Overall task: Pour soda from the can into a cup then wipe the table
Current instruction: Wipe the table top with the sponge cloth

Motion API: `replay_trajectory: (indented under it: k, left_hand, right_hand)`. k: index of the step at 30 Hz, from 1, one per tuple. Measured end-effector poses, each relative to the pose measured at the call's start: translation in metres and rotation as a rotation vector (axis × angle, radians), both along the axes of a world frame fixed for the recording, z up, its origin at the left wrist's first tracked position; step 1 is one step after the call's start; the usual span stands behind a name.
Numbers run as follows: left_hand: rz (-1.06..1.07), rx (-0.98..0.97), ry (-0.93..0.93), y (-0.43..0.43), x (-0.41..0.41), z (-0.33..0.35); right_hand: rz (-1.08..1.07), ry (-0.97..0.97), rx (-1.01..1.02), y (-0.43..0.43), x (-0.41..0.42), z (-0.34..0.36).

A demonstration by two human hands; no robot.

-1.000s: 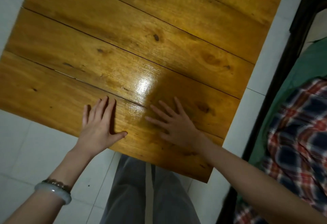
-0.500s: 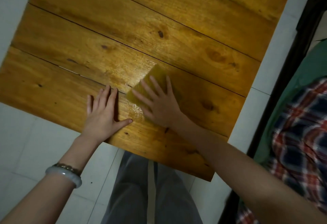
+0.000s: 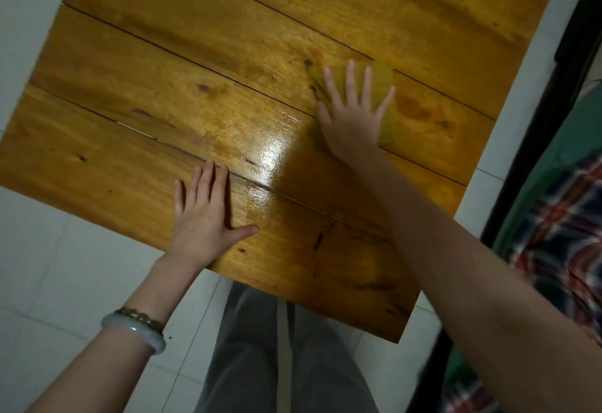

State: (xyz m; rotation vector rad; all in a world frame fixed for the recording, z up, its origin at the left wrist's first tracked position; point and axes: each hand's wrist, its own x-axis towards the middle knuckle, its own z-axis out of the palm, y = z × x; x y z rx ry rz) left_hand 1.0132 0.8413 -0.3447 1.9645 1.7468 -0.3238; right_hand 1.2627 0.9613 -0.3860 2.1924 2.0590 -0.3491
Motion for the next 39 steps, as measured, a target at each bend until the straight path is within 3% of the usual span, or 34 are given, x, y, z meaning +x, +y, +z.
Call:
replay_trajectory:
  k: [3, 6, 10, 13, 16, 22, 24, 27, 32, 35, 39]
  left_hand:
    - [-0.003, 0.002, -0.02, 0.002, -0.003, 0.0]
    - [-0.015, 0.011, -0.04, 0.003, -0.012, 0.003]
    - [-0.039, 0.01, -0.003, 0.004, -0.025, 0.006]
    - [-0.054, -0.017, 0.01, 0.005, -0.028, 0.006]
    - [-0.043, -0.02, -0.019, 0.006, -0.029, 0.004]
    - [-0.062, 0.044, -0.009, 0.003, -0.029, 0.005]
    - [-0.044, 0.078, -0.003, 0.002, -0.028, 0.005]
    - [-0.026, 0.091, 0.007, -0.002, -0.034, 0.006]
    - [-0.075, 0.062, 0.028, -0.01, -0.039, 0.008]
    - [-0.062, 0.071, 0.022, -0.013, -0.031, 0.009]
    - [-0.048, 0.099, -0.024, -0.013, -0.012, 0.016]
  right_hand:
    - [0.087, 0.017, 0.035, 0.008, -0.048, -0.002]
    - [0.428, 0.069, 0.064, -0.045, -0.079, -0.003]
    - [0.638, 0.12, 0.054, -0.118, -0.043, -0.003]
    - [0.587, -0.003, 0.032, -0.128, 0.014, 0.0]
    - [0.365, -0.054, -0.008, -0.092, 0.047, 0.004]
    - [0.077, -0.015, 0.007, 0.002, -0.024, 0.001]
    - [0.152, -0.007, 0.021, 0.005, -0.061, 0.002]
    - [0.462, 0.042, 0.059, -0.042, -0.096, 0.002]
    - [0.735, 0.127, 0.036, -0.143, -0.059, 0.004]
    - [0.673, 0.05, 0.01, -0.151, -0.02, 0.006]
    - [0.295, -0.035, -0.04, -0.141, 0.023, 0.01]
